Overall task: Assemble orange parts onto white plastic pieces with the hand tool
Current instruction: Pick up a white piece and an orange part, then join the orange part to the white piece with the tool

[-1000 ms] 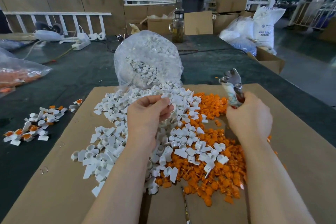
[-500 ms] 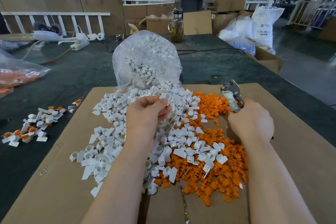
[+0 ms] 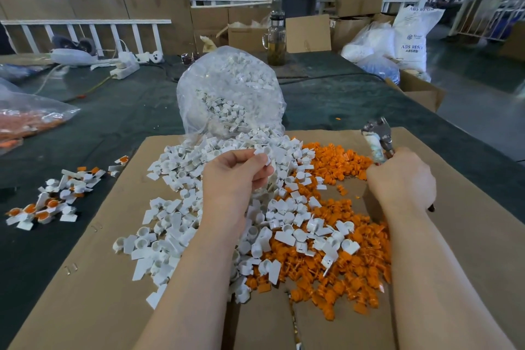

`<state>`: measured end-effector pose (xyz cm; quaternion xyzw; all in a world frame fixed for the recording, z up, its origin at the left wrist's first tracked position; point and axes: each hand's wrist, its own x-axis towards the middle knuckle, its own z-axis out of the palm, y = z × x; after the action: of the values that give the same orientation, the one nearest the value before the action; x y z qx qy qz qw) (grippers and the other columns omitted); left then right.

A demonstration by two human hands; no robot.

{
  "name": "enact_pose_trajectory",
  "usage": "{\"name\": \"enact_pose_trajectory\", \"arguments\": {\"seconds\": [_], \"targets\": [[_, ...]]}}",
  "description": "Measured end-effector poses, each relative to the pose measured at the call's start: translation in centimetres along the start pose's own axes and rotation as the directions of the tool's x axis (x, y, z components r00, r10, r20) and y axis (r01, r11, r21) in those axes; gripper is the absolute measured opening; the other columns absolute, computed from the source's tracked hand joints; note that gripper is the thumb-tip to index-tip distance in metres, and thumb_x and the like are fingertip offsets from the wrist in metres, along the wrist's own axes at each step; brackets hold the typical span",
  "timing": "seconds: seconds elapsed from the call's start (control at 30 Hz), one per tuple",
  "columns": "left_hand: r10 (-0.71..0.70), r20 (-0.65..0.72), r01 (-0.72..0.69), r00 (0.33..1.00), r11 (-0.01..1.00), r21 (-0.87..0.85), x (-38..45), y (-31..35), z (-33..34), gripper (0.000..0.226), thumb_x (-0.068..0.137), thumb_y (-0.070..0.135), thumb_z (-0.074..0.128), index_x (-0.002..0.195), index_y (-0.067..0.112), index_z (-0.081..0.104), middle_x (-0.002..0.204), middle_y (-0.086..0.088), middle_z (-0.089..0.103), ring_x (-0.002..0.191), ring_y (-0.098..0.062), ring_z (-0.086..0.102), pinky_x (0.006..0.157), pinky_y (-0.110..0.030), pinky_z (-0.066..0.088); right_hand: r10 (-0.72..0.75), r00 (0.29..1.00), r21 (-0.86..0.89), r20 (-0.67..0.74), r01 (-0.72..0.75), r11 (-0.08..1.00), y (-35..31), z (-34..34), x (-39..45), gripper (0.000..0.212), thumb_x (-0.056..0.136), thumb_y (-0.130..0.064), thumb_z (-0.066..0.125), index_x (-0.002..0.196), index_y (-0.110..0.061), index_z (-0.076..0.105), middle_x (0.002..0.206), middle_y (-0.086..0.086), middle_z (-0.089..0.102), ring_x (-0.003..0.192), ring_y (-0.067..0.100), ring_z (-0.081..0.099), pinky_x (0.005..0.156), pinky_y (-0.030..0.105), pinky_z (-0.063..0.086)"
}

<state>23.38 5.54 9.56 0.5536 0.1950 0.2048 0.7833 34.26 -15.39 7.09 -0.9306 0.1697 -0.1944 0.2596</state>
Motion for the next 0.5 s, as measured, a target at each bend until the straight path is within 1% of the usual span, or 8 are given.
{"name": "enact_pose_trajectory", "arguments": {"seconds": [0.1,0.17,0.27,0.33,0.37,0.43,0.5], "targets": [[-0.002,0.002,0.002,1.0,1.0,0.006,0.0,0.0,-0.1,0.007,0.083,0.001,0.074,0.083,0.007,0.07,0.072,-0.009,0.076,0.063,-0.014,0.073,0.056,-0.018,0.055,0.023,1.0,-0.031,0.001,-0.023,0.999,0.3,0.1,1.0,0.02,0.081,-0.02,0.068,0.087,-0.015,0.049,0.067,0.005,0.045,0.066,0.029,0.048,0.055,0.03,0.038],[0.0,0.007,0.0,1.0,1.0,0.005,0.0,0.1,-0.1,0.007,0.084,0.001,0.074,0.083,0.007,0.07,0.072,-0.009,0.075,0.063,-0.014,0.073,0.056,-0.018,0.055,0.028,1.0,-0.044,-0.007,-0.028,0.999,0.4,0.0,1.9,0.018,0.08,-0.019,0.067,0.086,-0.014,0.051,0.073,0.009,0.049,0.071,0.031,0.049,0.061,0.035,0.043],[0.0,0.011,0.0,1.0,1.0,0.021,0.0,0.1,-0.2,0.005,0.084,0.001,0.074,0.084,0.005,0.071,0.071,-0.009,0.075,0.062,-0.014,0.072,0.056,-0.017,0.054,-0.003,1.0,-0.076,-0.02,0.002,0.997,0.5,-0.2,3.2,0.021,0.079,-0.02,0.07,0.084,-0.014,0.05,0.07,0.007,0.048,0.068,0.03,0.049,0.06,0.034,0.041],[-0.003,0.014,0.002,1.0,1.0,0.023,0.0,0.1,-0.2,0.005,0.084,0.001,0.074,0.085,0.004,0.071,0.07,-0.01,0.075,0.062,-0.014,0.072,0.056,-0.018,0.055,-0.007,1.0,-0.094,-0.013,0.005,0.996,0.5,-0.3,4.0,0.024,0.078,-0.021,0.071,0.084,-0.015,0.049,0.073,0.008,0.049,0.072,0.033,0.052,0.061,0.034,0.041],[-0.005,0.016,0.004,1.0,1.0,0.021,0.0,0.1,-0.2,0.005,0.084,0.0,0.074,0.085,0.004,0.071,0.07,-0.01,0.075,0.062,-0.014,0.072,0.056,-0.018,0.055,0.001,1.0,-0.111,-0.006,-0.001,0.994,0.6,-0.3,4.4,0.023,0.078,-0.021,0.071,0.084,-0.014,0.049,0.073,0.009,0.049,0.07,0.032,0.051,0.061,0.035,0.041],[-0.007,0.021,0.006,1.0,1.0,0.022,0.0,0.2,-0.2,0.005,0.083,0.001,0.074,0.086,0.004,0.071,0.071,-0.01,0.075,0.062,-0.014,0.072,0.056,-0.018,0.054,0.026,0.999,-0.156,0.023,-0.022,0.987,1.1,0.0,4.8,0.022,0.08,-0.021,0.071,0.082,-0.01,0.051,0.069,0.009,0.049,0.061,0.027,0.046,0.058,0.034,0.041],[-0.006,0.025,0.005,1.0,1.0,0.026,0.0,0.1,-0.2,0.006,0.083,0.001,0.075,0.087,0.004,0.071,0.072,-0.009,0.075,0.063,-0.015,0.072,0.056,-0.018,0.054,0.059,0.996,-0.173,0.066,-0.047,0.984,1.6,0.4,5.0,0.02,0.081,-0.021,0.07,0.079,-0.008,0.055,0.067,0.009,0.051,0.056,0.025,0.045,0.058,0.034,0.043]]}}
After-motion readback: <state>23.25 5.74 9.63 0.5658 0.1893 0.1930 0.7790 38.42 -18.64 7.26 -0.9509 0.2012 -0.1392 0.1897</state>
